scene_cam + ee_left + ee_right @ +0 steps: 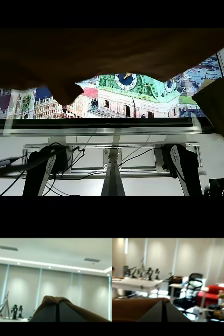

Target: Fold the clothes and pants, and hang the long-sleeved shirts on hangers.

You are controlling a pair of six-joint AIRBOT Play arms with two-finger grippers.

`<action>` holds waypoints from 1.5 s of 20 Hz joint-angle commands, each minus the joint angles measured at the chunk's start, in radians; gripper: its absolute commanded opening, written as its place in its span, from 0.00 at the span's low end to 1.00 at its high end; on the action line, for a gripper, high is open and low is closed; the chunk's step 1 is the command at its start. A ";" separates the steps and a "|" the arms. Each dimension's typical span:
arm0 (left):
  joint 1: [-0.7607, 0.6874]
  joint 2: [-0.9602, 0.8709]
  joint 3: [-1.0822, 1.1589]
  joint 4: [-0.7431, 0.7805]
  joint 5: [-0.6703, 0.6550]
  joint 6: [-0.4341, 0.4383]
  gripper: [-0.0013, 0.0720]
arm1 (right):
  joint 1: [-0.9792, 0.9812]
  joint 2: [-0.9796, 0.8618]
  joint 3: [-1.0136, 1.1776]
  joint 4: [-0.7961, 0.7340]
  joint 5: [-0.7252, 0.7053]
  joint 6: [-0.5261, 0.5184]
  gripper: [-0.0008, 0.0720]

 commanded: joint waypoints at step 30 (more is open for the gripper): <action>-0.011 -1.179 -0.001 0.034 -0.470 -0.107 0.04 | 0.249 -1.098 -0.011 -0.226 0.019 0.162 0.03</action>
